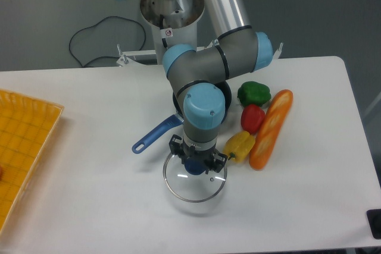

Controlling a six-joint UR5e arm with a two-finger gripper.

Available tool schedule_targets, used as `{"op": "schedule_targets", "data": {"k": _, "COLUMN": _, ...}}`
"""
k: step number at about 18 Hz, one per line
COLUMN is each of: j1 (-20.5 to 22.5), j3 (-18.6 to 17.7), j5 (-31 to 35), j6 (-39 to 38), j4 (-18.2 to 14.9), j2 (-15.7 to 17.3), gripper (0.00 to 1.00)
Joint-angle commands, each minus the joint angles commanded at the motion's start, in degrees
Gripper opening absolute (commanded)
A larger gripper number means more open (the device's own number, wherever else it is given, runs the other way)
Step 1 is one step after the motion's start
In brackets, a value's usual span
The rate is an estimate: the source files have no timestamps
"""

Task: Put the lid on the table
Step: 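Carry the glass lid away from the pan and lower it toward the table, then set the glass lid flat on the table and open the gripper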

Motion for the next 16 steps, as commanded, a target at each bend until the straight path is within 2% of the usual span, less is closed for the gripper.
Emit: {"op": "schedule_targets", "data": {"k": 16, "j1": -0.62, "j3": -1.49, "j5": 1.14, "j6": 0.26, "j4": 1.05, "j2": -1.23, "gripper": 0.37}}
